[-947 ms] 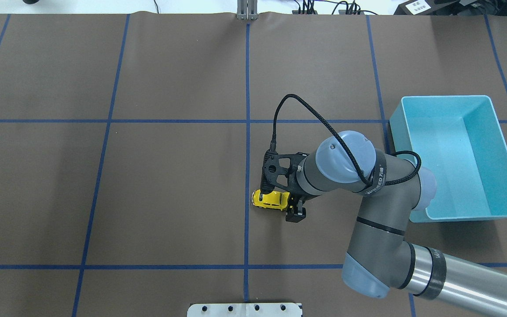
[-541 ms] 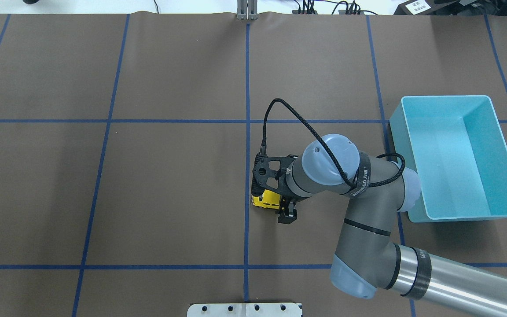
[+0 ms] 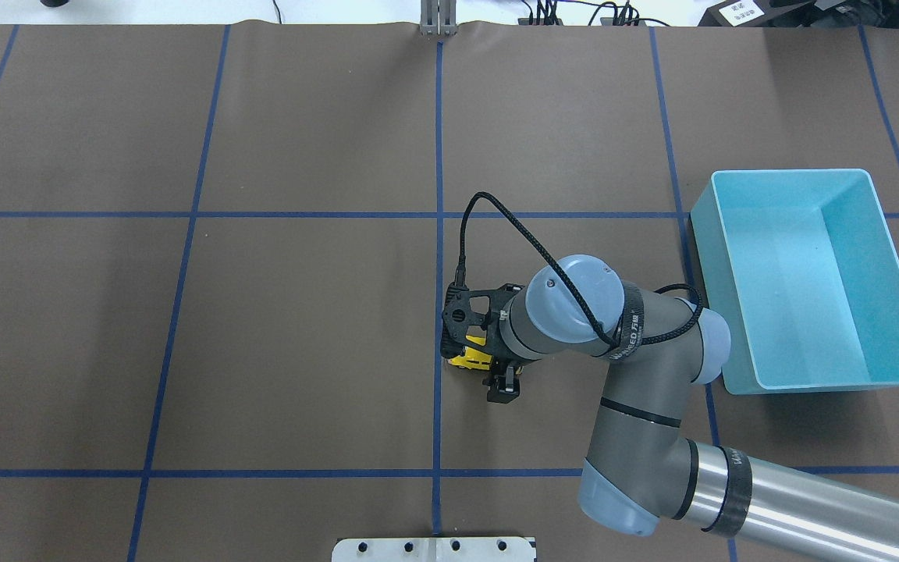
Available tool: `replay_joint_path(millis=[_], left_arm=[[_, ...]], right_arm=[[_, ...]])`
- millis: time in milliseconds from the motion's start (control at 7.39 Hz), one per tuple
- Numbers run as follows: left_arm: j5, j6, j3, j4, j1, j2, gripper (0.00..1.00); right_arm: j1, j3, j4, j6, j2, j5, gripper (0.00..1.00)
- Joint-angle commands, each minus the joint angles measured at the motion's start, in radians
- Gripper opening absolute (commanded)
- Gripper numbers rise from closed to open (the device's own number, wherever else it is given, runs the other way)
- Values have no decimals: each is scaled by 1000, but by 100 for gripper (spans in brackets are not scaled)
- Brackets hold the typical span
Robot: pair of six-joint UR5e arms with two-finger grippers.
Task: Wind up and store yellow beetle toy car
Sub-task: 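Lower the right gripper and close it around the car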
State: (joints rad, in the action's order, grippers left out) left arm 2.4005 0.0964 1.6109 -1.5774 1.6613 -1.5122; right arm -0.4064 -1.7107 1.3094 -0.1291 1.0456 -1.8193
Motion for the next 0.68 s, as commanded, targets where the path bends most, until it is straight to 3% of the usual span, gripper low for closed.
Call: replay_joint_path(millis=[0, 541], left_arm=[[0, -1, 0, -1, 0, 1, 100], [0, -1, 0, -1, 2, 1, 100]], right_arm=[[0, 6, -4, 2, -1, 2, 100], [3, 54, -5, 34, -38, 8, 100]])
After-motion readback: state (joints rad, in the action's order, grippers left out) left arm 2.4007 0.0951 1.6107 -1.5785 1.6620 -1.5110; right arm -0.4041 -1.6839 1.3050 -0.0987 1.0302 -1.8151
